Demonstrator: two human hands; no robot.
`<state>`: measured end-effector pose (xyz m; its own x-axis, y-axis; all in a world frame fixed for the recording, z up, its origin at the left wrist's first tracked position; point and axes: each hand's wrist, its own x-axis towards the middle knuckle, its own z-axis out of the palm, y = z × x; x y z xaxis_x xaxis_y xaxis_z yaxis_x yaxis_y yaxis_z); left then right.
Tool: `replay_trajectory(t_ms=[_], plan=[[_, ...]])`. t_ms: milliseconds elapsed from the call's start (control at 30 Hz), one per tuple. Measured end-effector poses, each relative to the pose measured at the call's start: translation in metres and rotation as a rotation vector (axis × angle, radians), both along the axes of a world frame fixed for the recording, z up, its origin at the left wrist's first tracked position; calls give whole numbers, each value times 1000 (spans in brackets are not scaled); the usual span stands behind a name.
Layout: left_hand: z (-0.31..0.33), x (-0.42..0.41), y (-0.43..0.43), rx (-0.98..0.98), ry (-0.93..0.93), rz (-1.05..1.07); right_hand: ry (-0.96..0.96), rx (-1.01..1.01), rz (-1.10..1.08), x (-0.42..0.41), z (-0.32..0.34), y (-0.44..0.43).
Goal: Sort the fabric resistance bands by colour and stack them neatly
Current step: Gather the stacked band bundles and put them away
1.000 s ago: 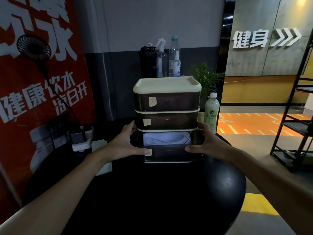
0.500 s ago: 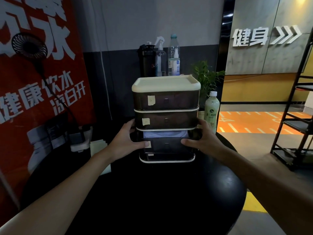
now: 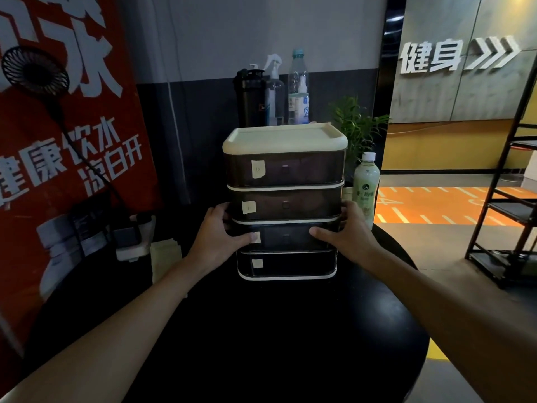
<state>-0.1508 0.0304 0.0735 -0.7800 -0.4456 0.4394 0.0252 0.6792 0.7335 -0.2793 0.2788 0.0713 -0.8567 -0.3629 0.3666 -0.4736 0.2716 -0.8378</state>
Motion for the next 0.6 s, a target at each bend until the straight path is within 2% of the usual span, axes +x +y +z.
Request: replay_trajectory(t_ms=[200,433,533,600], plan=[[0,-4,7,81,47,4,-31,-78,-30,-4,-1,-5],[2,-1,6,86,37,-37,-61,-12,-46,-2,-5,-5],[0,7,-4,35,4,-41,-16,41,-165,14,-8,-2],[-1,18,-14,-4,-20,-34,82,-22,-270,33,-15,-1]])
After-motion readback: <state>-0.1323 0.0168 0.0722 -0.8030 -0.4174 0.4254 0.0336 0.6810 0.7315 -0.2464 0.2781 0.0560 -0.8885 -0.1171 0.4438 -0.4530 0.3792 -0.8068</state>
